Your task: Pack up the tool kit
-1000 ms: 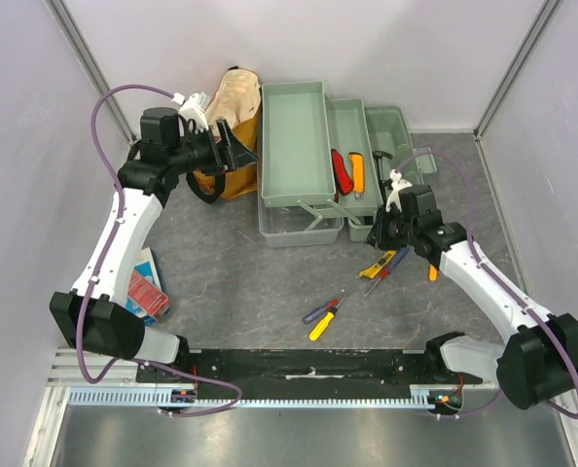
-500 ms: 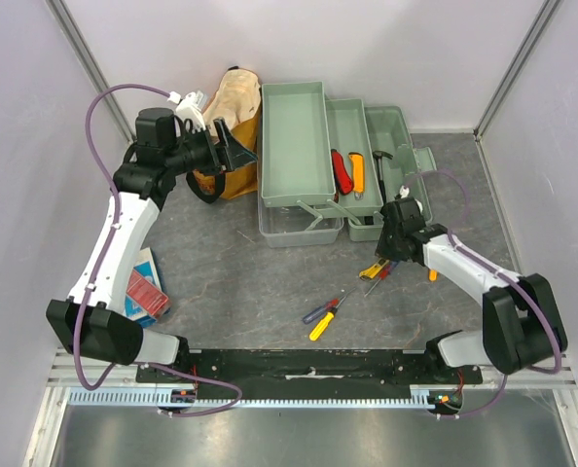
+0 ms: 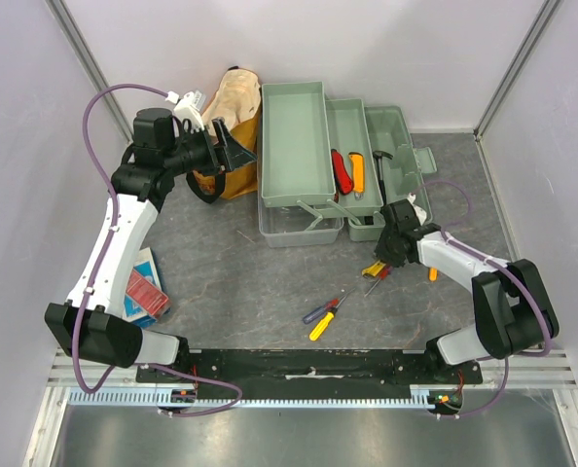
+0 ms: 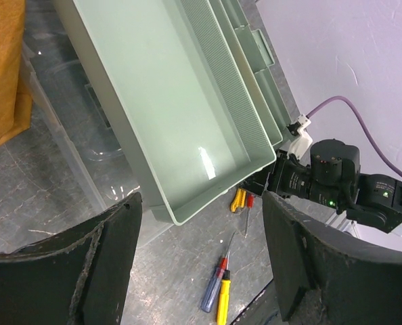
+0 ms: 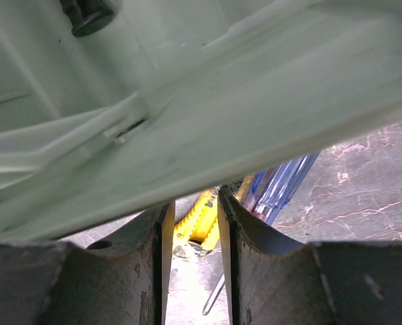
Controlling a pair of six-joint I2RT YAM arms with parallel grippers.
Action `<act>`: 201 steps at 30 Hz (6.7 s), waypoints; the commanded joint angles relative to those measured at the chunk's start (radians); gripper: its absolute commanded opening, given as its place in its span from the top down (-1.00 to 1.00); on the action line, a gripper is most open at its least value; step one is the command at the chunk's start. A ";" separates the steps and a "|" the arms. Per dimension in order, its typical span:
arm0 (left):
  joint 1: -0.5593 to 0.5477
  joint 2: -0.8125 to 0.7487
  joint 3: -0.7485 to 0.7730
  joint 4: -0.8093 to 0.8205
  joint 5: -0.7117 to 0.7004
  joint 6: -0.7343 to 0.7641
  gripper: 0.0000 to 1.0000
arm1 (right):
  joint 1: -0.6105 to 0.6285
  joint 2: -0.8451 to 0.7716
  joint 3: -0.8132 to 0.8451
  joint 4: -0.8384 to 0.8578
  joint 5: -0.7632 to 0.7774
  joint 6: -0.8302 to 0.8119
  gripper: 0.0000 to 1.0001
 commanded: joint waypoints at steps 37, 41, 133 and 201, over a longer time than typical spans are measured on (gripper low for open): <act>-0.002 -0.030 -0.005 -0.011 -0.033 0.034 -0.54 | -0.030 0.075 0.053 -0.027 0.128 0.013 -0.41; -0.005 -0.030 -0.001 -0.011 -0.036 0.037 -0.54 | -0.030 0.115 0.039 -0.021 0.134 0.013 -0.42; -0.495 -0.265 -0.351 -0.225 -0.321 -0.145 -0.50 | -0.084 -0.001 0.579 -0.116 0.162 -0.201 -0.27; -1.583 0.568 -0.293 -0.302 -0.701 -0.891 0.26 | -0.087 -0.458 0.066 -0.050 -0.004 -0.130 -0.37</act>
